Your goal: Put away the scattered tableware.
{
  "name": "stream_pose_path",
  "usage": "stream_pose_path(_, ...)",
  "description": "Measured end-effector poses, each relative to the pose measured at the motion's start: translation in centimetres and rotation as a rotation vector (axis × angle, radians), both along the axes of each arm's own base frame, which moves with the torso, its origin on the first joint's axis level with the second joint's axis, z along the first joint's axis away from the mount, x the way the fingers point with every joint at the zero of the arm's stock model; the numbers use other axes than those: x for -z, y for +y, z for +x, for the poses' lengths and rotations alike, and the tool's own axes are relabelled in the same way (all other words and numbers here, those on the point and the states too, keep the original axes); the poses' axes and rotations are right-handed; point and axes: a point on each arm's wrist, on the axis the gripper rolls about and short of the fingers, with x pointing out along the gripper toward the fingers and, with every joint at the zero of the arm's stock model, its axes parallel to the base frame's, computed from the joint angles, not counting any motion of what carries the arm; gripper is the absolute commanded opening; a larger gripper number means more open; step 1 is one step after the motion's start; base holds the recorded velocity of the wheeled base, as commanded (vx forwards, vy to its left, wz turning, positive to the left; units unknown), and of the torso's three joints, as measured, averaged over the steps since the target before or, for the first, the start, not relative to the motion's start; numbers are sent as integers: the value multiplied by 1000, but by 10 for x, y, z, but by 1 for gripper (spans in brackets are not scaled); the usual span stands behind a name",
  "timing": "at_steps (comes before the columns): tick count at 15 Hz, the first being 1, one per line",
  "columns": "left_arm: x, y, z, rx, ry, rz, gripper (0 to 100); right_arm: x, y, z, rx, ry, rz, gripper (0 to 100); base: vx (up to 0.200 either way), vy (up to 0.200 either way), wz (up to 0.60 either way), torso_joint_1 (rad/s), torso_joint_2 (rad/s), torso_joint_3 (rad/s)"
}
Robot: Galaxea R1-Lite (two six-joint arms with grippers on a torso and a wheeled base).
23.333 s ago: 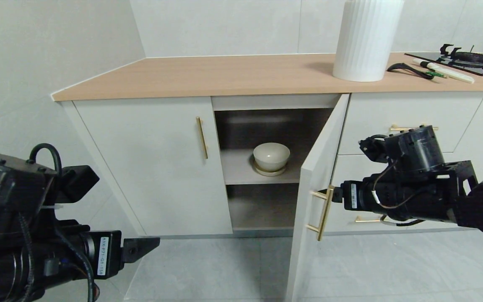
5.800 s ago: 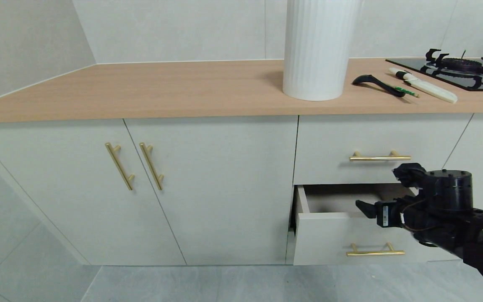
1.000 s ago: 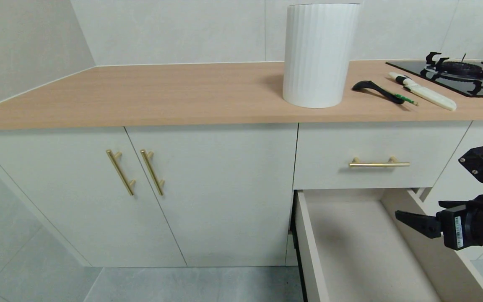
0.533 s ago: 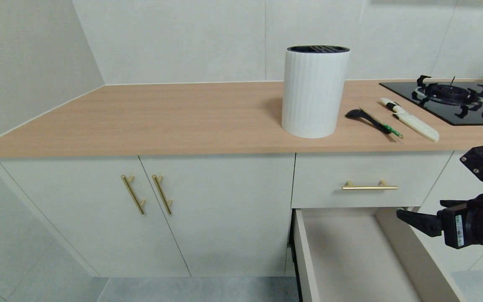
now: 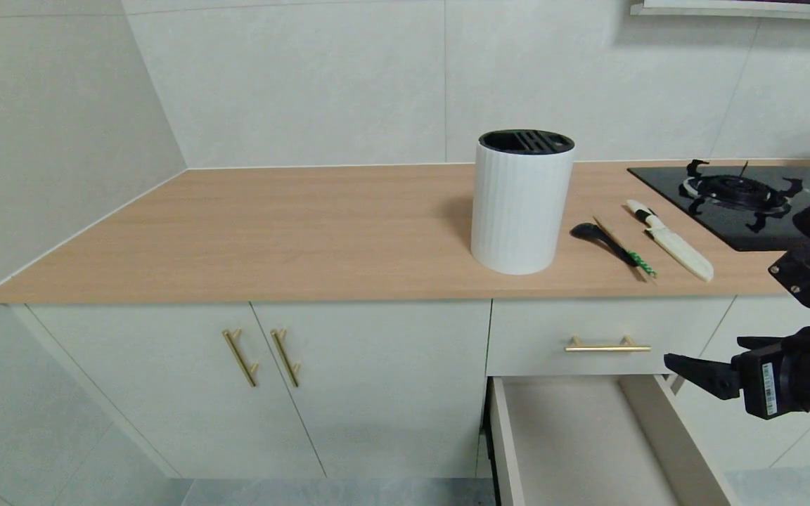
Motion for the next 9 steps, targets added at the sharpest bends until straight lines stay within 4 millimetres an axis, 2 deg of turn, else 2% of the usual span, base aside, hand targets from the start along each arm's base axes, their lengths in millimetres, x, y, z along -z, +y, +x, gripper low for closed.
stream_pose_path(4,0,0,0,0,1,0,100,-5,-7,8,40,-7,9,100,0,0,0,43,-96,-53)
stream_pose_path(6,0,0,0,0,0,0,100,-16,-9,24,63,-34,19,100,0,0,0,0,0,0)
stream_pose_path(9,0,0,0,0,0,0,100,-34,-4,57,91,-77,32,100,0,0,0,0,0,0)
